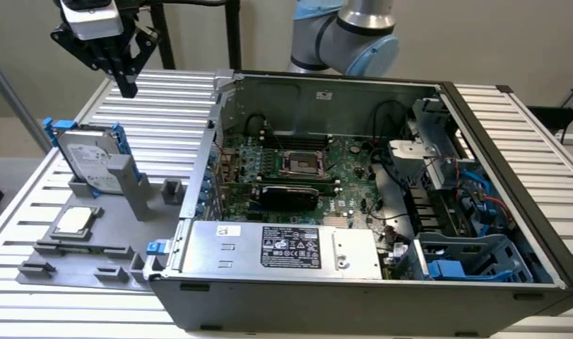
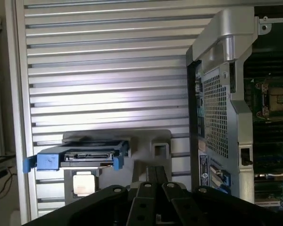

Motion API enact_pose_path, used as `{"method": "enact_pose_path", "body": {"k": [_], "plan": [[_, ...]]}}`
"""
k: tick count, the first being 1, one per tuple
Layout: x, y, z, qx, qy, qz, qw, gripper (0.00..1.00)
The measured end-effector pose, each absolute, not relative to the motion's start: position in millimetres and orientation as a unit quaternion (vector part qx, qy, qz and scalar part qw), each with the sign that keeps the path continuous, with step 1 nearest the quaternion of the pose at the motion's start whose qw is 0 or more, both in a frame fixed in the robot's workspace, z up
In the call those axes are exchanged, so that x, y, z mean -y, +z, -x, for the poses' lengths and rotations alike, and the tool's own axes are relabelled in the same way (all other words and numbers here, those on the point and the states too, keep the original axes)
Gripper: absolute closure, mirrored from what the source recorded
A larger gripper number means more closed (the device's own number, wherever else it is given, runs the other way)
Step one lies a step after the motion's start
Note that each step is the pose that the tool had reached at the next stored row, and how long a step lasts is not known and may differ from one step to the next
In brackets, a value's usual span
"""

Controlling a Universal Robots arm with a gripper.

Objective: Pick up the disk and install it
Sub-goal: 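Reach for the disk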

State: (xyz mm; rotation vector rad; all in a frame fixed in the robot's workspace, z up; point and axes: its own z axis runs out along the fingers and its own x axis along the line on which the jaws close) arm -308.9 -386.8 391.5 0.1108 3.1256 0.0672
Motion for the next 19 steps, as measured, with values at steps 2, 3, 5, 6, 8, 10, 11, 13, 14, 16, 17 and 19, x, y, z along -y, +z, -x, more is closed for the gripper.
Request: {"method": "enact_pose_path", "body": {"k": [2, 3, 5, 6, 8, 10, 11, 13, 14, 16, 17, 19], "plan": [[385.0, 390.8, 317.9, -0.999, 0.021, -0.035, 0.006, 0.89], [384.3, 390.2, 322.5, -0.999, 0.021, -0.036, 0.006, 0.89], [383.0, 389.0, 331.4, -0.999, 0.021, -0.035, 0.005, 0.89], [382.4, 388.4, 336.1, -0.999, 0.021, -0.035, 0.005, 0.89], [381.1, 386.8, 345.2, -0.999, 0.021, -0.036, 0.005, 0.89], [379.8, 385.3, 354.4, -0.999, 0.021, -0.035, 0.004, 0.89], [379.2, 384.5, 358.9, -0.999, 0.021, -0.035, 0.004, 0.89], [378.0, 383.0, 367.9, -0.999, 0.021, -0.036, 0.004, 0.89], [377.4, 382.3, 372.5, -0.999, 0.021, -0.036, 0.004, 0.89], [376.3, 380.7, 381.8, -0.999, 0.021, -0.035, 0.003, 0.89], [375.8, 380.0, 386.3, -0.999, 0.021, -0.036, 0.003, 0.89], [374.8, 378.6, 395.3, -0.999, 0.021, -0.036, 0.002, 0.89]]}}
